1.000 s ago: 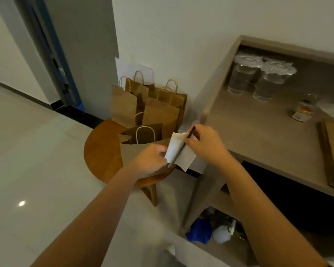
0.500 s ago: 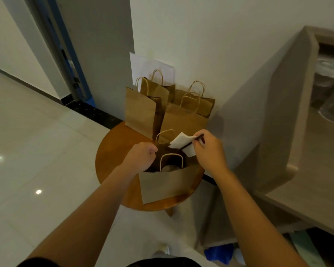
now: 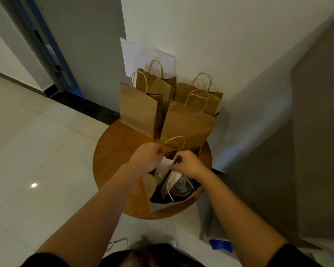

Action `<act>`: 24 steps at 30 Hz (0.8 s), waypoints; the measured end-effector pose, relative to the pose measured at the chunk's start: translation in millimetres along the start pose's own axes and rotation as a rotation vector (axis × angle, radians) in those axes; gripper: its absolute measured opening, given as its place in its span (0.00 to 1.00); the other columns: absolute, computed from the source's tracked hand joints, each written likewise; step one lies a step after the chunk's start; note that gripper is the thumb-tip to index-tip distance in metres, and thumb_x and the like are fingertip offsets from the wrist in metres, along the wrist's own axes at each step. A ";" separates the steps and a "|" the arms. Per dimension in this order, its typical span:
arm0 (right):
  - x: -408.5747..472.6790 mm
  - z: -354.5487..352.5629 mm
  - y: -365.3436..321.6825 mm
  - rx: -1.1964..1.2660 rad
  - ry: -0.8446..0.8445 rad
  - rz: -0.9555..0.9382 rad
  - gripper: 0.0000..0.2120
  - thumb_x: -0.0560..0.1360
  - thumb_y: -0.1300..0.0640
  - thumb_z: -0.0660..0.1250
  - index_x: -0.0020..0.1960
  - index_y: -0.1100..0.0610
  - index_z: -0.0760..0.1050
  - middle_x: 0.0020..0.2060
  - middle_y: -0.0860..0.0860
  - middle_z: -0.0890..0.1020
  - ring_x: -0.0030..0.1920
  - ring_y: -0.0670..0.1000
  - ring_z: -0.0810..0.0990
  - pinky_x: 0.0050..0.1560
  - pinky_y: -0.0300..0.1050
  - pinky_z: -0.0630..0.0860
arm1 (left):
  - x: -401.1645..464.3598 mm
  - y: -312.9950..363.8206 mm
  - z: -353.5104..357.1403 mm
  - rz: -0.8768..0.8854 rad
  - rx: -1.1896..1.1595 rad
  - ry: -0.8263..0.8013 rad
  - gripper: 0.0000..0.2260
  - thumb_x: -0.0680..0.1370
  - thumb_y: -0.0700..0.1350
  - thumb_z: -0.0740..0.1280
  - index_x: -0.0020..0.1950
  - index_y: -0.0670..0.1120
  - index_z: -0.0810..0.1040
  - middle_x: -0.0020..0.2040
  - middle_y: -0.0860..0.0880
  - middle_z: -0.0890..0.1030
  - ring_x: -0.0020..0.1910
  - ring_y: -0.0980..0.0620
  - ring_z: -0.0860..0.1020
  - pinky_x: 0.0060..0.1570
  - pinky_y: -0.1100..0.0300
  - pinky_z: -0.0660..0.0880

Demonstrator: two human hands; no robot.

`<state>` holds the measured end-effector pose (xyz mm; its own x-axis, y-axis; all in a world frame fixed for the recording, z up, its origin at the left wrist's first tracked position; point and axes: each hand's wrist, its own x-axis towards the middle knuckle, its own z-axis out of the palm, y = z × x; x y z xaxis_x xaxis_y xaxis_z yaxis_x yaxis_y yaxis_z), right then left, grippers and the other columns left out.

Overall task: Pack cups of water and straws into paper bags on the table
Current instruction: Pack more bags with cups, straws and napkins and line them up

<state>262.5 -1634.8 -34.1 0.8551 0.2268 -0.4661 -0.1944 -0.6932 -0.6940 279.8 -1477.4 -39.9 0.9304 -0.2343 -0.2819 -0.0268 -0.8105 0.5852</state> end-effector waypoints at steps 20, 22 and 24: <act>-108.1 -89.7 -77.9 -0.280 0.396 0.045 0.12 0.76 0.60 0.64 0.53 0.69 0.75 0.48 0.63 0.80 0.48 0.61 0.77 0.47 0.54 0.74 | 0.5 156.8 -79.9 0.632 0.422 0.041 0.10 0.78 0.45 0.60 0.50 0.45 0.79 0.48 0.44 0.80 0.45 0.44 0.78 0.44 0.52 0.76; -148.6 -114.5 -89.8 -0.319 0.547 0.058 0.14 0.76 0.62 0.62 0.55 0.72 0.73 0.51 0.67 0.78 0.52 0.64 0.76 0.52 0.58 0.73 | -6.2 197.9 -89.7 0.726 0.380 0.063 0.09 0.77 0.43 0.60 0.50 0.45 0.80 0.50 0.43 0.80 0.48 0.42 0.77 0.44 0.53 0.73; -189.1 -134.4 -96.7 -0.345 0.704 0.061 0.12 0.75 0.61 0.63 0.52 0.70 0.75 0.47 0.63 0.80 0.48 0.60 0.79 0.47 0.53 0.76 | -16.9 238.7 -94.5 0.827 0.306 0.096 0.08 0.76 0.42 0.61 0.48 0.46 0.80 0.50 0.43 0.80 0.49 0.42 0.76 0.44 0.53 0.72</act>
<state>184.1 -1702.6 194.9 0.9734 -0.2256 0.0393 -0.1894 -0.8899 -0.4150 292.3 -1616.1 176.4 0.5963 -0.7737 0.2142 -0.7880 -0.5132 0.3400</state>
